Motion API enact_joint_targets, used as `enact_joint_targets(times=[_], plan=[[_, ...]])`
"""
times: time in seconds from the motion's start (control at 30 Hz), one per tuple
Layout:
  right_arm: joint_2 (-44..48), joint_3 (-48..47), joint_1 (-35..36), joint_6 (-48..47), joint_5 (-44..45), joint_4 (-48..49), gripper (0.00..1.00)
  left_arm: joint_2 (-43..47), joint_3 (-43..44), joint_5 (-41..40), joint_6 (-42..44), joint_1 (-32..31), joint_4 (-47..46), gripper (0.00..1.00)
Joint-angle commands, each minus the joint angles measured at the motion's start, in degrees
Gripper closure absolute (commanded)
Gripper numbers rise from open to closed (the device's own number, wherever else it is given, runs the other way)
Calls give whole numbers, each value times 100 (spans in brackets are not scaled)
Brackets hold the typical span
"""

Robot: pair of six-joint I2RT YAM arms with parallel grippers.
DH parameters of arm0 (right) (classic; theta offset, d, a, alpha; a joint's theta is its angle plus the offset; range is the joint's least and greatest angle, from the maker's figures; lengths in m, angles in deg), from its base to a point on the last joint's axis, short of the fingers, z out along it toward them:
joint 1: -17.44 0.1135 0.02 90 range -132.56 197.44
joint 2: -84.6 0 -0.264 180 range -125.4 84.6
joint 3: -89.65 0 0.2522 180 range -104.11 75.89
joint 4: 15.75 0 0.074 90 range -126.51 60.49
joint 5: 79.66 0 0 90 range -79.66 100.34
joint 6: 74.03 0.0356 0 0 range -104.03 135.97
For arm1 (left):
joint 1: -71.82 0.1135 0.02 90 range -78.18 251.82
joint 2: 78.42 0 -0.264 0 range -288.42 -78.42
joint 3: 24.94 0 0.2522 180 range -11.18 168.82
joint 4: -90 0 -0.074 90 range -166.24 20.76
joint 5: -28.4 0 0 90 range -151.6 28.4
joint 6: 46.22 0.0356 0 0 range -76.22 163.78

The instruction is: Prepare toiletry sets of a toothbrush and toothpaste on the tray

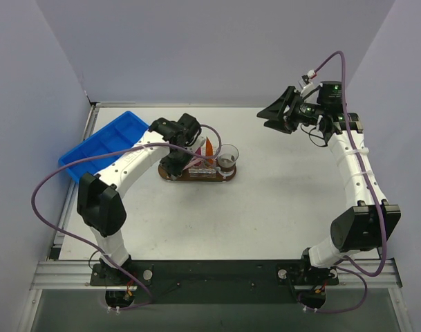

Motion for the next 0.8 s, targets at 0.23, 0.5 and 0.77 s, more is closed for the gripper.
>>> enact_joint_targets(times=[0.23, 0.5, 0.77], plan=[[45, 57, -68, -123, -163, 179, 50, -253, 678, -432, -660, -125, 487, 100], [27, 74, -68, -123, -172, 179, 50, -402, 854, -432, -818, -257, 637, 100], [80, 145, -68, -123, -163, 171, 50, -534, 1047, -502, -880, -345, 637, 83]])
